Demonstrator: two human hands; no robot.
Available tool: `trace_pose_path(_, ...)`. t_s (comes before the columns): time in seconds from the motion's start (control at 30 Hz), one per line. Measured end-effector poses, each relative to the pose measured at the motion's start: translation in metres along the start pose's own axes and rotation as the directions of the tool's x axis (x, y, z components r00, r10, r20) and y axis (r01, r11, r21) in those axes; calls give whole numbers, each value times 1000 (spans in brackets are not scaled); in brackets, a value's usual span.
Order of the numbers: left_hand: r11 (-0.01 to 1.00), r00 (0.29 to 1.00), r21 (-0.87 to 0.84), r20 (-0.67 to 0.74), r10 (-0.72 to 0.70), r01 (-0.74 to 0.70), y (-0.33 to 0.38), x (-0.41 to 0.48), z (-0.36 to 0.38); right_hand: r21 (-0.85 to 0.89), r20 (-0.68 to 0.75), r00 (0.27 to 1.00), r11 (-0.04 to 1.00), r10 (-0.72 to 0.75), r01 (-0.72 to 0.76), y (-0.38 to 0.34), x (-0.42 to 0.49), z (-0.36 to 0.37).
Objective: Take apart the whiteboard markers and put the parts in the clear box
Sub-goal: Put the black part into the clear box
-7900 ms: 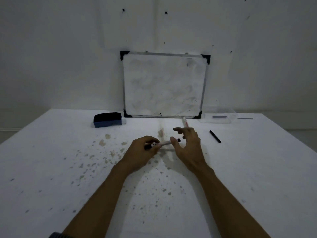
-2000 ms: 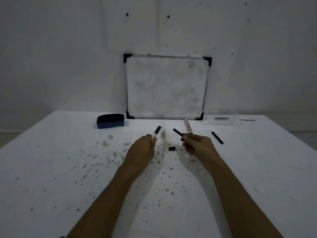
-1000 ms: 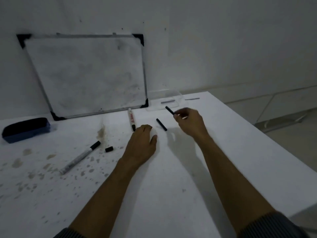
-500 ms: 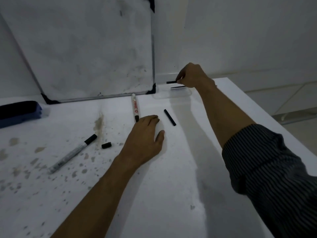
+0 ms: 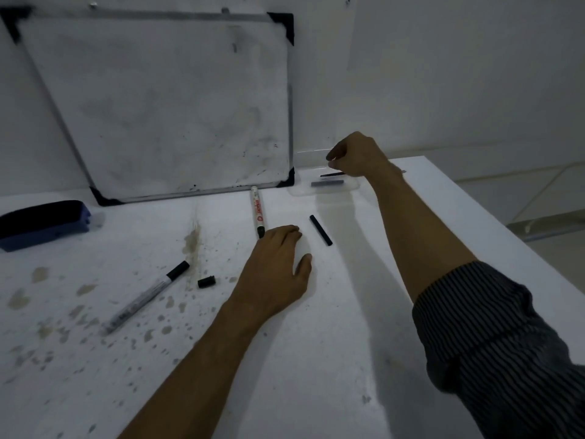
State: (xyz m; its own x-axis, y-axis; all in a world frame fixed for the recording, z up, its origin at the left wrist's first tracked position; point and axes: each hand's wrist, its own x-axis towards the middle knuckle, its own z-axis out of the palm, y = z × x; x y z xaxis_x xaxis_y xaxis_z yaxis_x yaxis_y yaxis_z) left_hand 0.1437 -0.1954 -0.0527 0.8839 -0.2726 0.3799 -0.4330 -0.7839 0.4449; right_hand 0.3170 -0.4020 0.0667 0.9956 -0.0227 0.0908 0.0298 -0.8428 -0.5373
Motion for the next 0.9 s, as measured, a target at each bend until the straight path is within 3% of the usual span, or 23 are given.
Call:
trace_pose_path(0.2,999,998,-33,-63,-8,6,10,-1,-11,436,-236,971,896,24,84,-14,-102,17)
trace_pose_path(0.43,970,974,-243,-221,-52,-3,10,-22,-65,685,-25,984,720,178,-113,-33,-215,69)
trace_pose_path(0.57,963,968,-266,-224,-112,50,-19,-58,-113,643,84,985,747,152,-170,-56,-249,105)
trace_pose_path(0.7,960,953,-205,-195,-232,192,-64,-98,-151,457,-11,986,878,169,-145,-96,-253,135)
trace_pose_path(0.83,937,922,26,-191,-338,349,-98,-137,-158,303,-183,977,952,112,-52,-117,-256,158)
trace_pose_path(0.9,923,908,60,-216,-360,380,-105,-152,-151,281,-197,978,960,67,-10,-114,-257,161)
